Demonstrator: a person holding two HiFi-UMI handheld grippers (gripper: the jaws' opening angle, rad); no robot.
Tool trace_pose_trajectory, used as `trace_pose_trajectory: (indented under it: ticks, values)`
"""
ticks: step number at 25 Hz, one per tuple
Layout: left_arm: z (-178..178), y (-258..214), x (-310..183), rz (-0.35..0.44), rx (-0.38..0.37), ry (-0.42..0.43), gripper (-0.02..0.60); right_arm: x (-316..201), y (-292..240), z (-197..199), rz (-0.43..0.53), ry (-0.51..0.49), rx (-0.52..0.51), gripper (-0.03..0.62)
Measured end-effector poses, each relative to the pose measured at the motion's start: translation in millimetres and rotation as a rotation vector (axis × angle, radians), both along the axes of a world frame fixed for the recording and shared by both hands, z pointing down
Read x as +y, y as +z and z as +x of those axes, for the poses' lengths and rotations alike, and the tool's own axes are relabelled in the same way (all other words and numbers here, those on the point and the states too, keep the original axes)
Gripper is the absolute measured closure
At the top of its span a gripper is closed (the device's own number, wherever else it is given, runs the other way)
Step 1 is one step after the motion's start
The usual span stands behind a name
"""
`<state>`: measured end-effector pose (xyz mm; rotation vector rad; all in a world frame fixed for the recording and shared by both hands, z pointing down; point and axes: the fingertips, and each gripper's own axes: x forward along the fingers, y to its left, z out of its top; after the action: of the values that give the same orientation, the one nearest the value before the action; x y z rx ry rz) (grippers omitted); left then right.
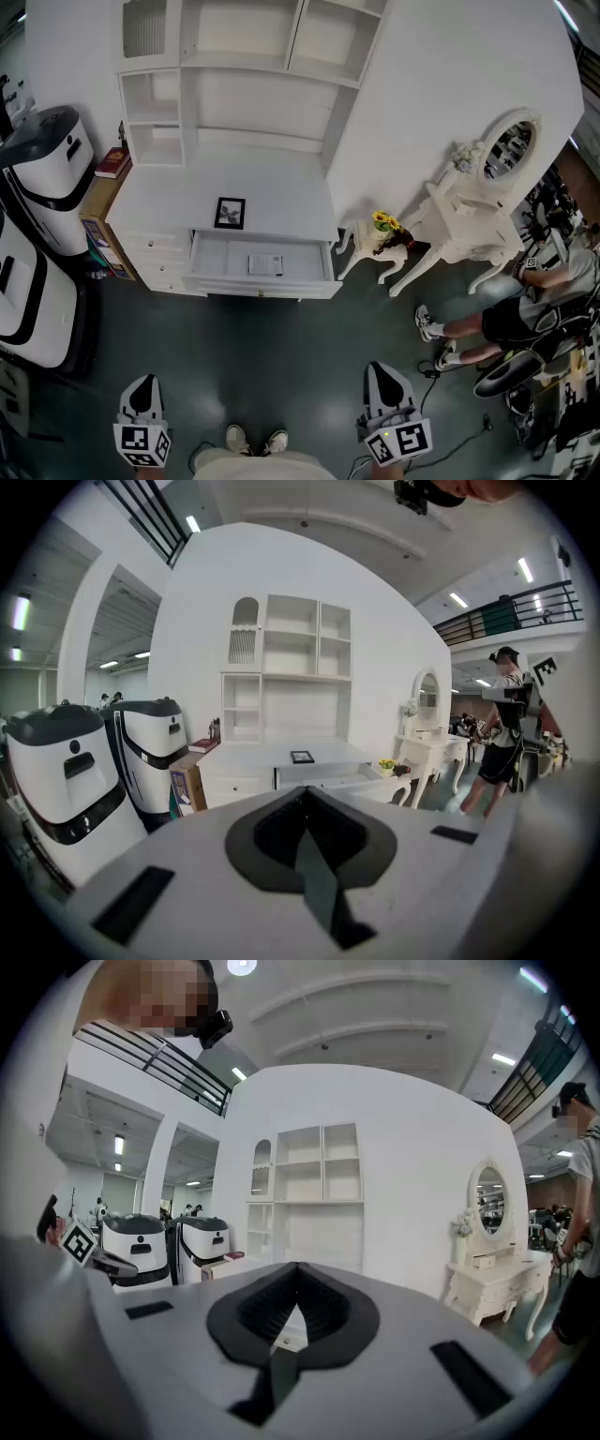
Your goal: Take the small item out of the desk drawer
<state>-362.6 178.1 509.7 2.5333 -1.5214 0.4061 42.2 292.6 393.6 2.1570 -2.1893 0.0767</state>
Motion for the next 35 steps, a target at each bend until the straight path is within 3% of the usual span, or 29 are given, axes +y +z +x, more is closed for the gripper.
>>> trace_pose_trajectory:
  ticks: [5,17,26,27,32,35]
  values:
    - [13.3,-30.6,23.2,0.082,0.037,-0.008,0.569,18.2,-11.2,5.0,0.029,0.000,0.001,0.583]
    - [29.2,-51.4,47.5,0.144,0.060,0.000,0.569,31.0,-21.0,1.5,0.073,-0.057,-0.018,0.583]
    - [54.2,-84.4,60.8,0.287,0.068,-0.013,0.559,52.6,-11.4,25.1,0.087,-0.085,-0.071,0.583]
    - [57.0,-85.3,62.2,0.293,0.064,-0.014,0.538,55.1,-11.2,29.2,0.090,-0.087,-0.073,0.583]
    - [82.0,-82.5,69.7,0.315,0.002,-0.010,0.189,62.4,-10.2,47.7,0.098,-0.106,-0.083,0.583]
    - [100.6,-76.3,78.0,0.316,-0.023,0.010,0.090,64.3,-3.9,56.7,0.105,-0.118,-0.091,0.583]
